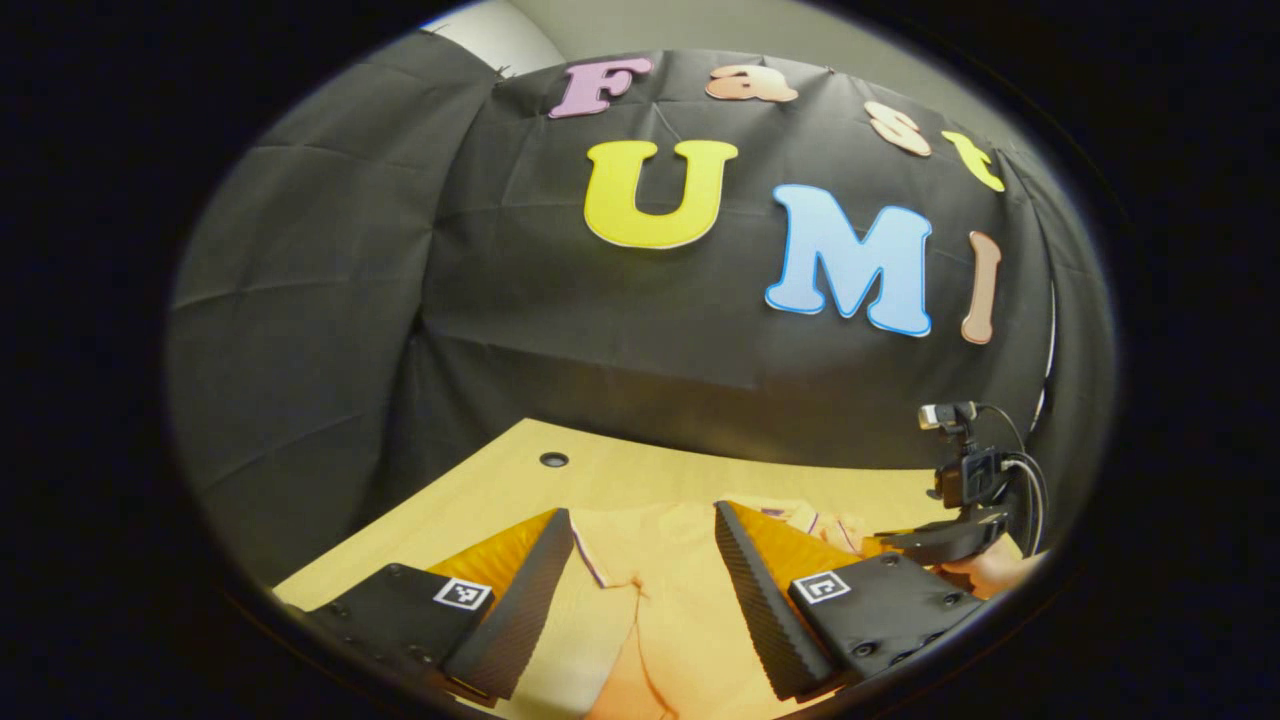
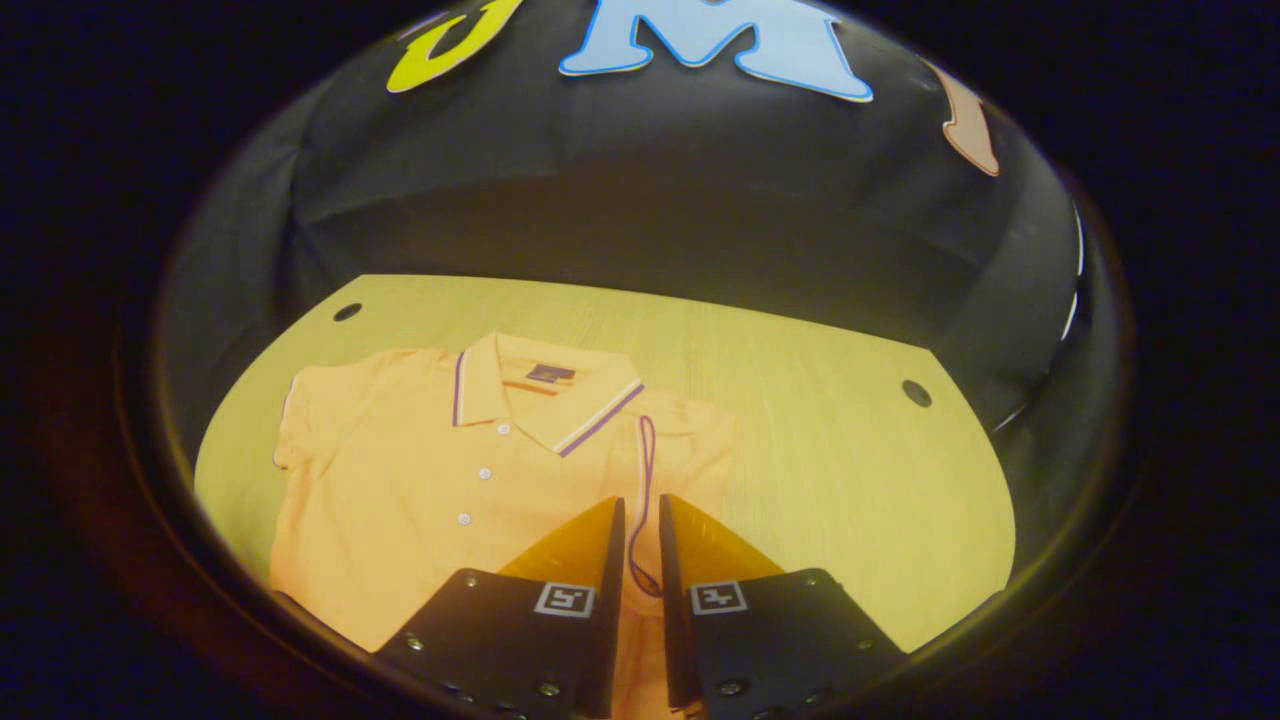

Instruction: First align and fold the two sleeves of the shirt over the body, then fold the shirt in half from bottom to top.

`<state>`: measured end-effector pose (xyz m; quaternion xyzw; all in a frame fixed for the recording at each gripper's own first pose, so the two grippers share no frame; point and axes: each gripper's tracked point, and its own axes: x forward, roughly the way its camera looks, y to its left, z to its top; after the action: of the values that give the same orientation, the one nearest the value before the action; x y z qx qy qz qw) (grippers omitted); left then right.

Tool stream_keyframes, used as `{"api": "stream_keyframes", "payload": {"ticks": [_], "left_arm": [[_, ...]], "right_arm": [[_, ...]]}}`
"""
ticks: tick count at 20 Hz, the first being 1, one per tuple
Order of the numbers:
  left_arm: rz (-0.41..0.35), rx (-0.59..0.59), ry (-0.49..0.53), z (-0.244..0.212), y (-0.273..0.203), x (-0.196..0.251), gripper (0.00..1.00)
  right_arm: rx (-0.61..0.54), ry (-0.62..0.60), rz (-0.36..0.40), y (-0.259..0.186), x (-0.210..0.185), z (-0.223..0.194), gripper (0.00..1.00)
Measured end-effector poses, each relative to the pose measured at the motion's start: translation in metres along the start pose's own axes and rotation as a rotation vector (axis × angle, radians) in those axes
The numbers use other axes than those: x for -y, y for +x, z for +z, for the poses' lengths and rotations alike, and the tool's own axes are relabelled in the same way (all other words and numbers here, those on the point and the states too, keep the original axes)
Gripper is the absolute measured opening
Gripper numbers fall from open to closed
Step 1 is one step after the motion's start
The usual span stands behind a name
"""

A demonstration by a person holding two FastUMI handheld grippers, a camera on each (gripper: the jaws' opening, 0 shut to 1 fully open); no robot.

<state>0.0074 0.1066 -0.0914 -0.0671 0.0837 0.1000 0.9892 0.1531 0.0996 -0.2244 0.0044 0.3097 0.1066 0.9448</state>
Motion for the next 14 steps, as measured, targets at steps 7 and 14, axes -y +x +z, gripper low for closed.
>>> {"api": "stream_keyframes", "payload": {"ticks": [7,14], "left_arm": [[-0.084,-0.048,0.019,-0.021,0.061,-0.013,0.95],[-0.115,-0.115,0.060,-0.054,0.125,-0.033,0.94]], "right_arm": [[0.131,0.087,-0.038,-0.064,-0.018,0.030,0.20],[0.231,0.159,-0.093,-0.125,-0.032,0.041,0.21]]}}
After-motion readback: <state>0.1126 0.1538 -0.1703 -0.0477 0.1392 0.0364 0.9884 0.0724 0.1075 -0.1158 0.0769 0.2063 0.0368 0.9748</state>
